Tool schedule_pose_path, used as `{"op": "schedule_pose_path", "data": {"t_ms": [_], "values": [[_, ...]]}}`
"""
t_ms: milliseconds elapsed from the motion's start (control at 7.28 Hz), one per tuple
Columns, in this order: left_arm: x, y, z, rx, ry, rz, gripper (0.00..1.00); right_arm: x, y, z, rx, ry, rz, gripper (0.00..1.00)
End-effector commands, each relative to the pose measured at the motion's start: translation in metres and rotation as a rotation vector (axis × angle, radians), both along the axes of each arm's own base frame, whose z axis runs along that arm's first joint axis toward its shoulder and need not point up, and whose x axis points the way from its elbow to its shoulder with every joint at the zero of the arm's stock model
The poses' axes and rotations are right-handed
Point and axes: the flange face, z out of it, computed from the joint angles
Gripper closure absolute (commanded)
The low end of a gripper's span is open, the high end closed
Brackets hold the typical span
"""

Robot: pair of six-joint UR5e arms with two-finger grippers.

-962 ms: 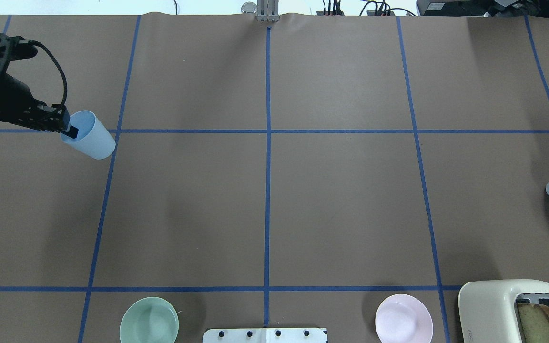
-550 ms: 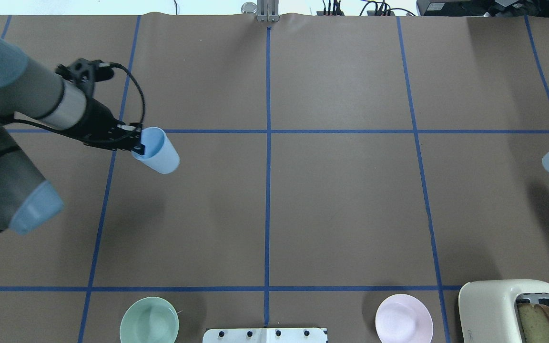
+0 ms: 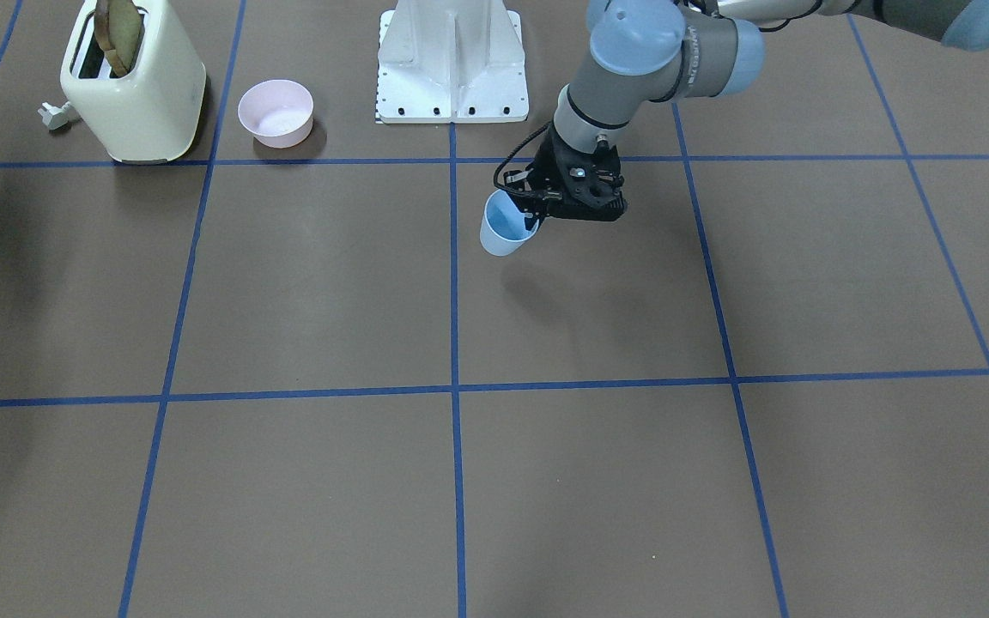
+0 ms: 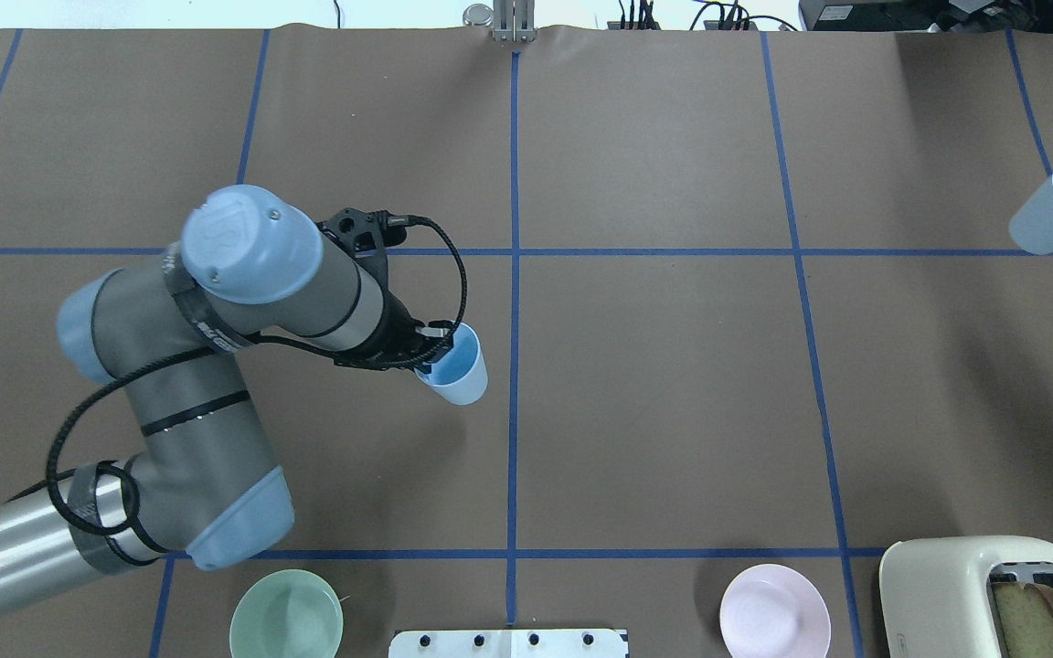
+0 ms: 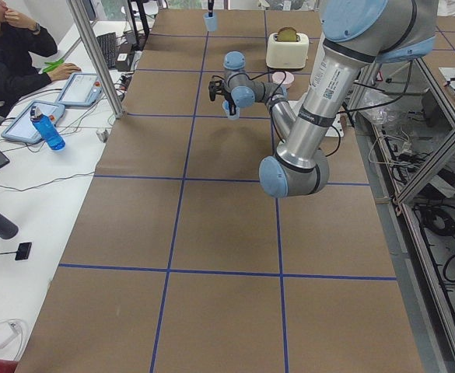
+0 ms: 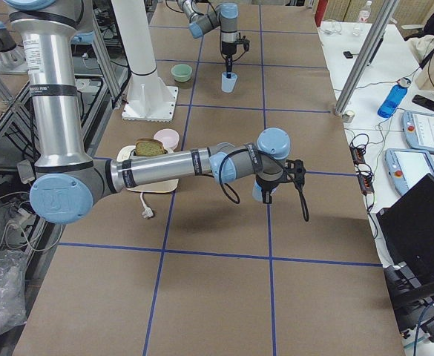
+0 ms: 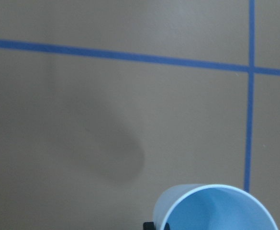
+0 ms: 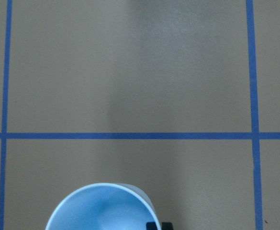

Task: Stack blue cups with both arms
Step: 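Set the cup down with the left gripper while the right arm lifts its cup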

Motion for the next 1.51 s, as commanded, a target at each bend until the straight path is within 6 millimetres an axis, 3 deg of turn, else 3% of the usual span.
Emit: {"op": "schedule_pose_path", "data": {"t_ms": [0,275,1374], "values": [[0.045,0.019,-0.012,-0.003,-0.023,-0.017,1.0,-0.011,-0.037,-0.054,-0.018,0.01,-0.005,1.0],[0.067,0.013,-0.025,-0.006,-0.031,-0.033,1.0,-0.015,-0.049,-0.081,-0.008,0.015,-0.008,1.0],[0.067,0.005,-0.01,0.014,-0.067,-0.071,1.0,-0.014,-0.049,-0.088,0.001,0.018,-0.002,1.0]]}}
